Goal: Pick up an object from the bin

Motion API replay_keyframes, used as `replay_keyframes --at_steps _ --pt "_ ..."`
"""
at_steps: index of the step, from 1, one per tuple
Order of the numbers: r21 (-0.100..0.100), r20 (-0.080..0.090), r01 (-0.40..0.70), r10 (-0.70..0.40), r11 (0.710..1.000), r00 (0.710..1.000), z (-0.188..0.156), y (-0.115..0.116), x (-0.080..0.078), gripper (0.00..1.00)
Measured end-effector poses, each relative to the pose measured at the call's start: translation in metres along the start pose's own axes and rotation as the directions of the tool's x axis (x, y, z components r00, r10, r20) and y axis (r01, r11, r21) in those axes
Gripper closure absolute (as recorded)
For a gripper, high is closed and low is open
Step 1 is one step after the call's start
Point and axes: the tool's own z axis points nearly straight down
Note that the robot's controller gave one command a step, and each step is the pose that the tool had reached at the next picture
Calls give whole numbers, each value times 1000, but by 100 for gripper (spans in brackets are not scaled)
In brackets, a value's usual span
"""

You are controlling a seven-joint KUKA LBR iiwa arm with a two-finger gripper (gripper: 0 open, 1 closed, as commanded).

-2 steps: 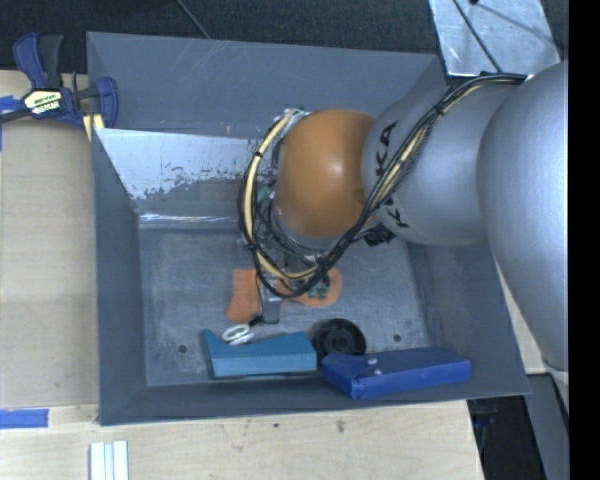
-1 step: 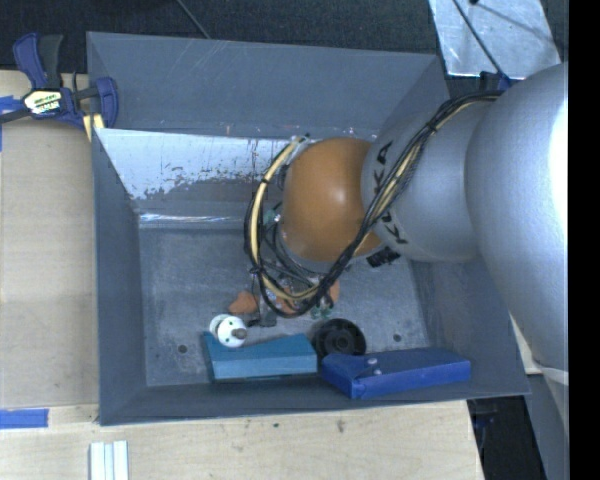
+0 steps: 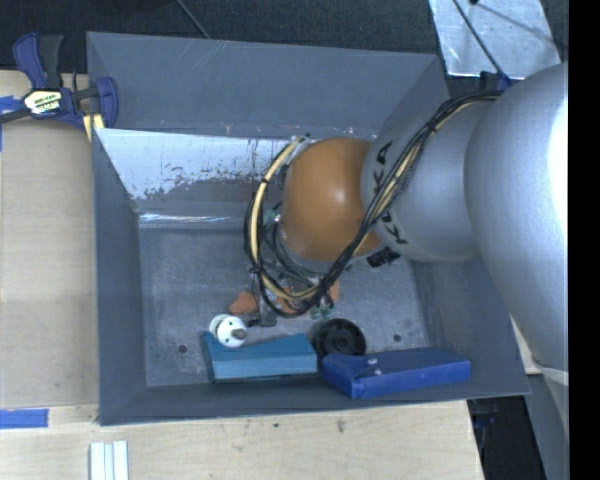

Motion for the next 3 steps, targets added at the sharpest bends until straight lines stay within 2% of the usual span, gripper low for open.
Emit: replay_keyframes --at_steps 1,2,3 --pt "1 -4 41 -41 999 999 -110 31 11 100" --pt "1 -4 41 -41 999 999 -110 31 11 100" --pt "1 -4 40 -40 999 999 -212 50 -23 100"
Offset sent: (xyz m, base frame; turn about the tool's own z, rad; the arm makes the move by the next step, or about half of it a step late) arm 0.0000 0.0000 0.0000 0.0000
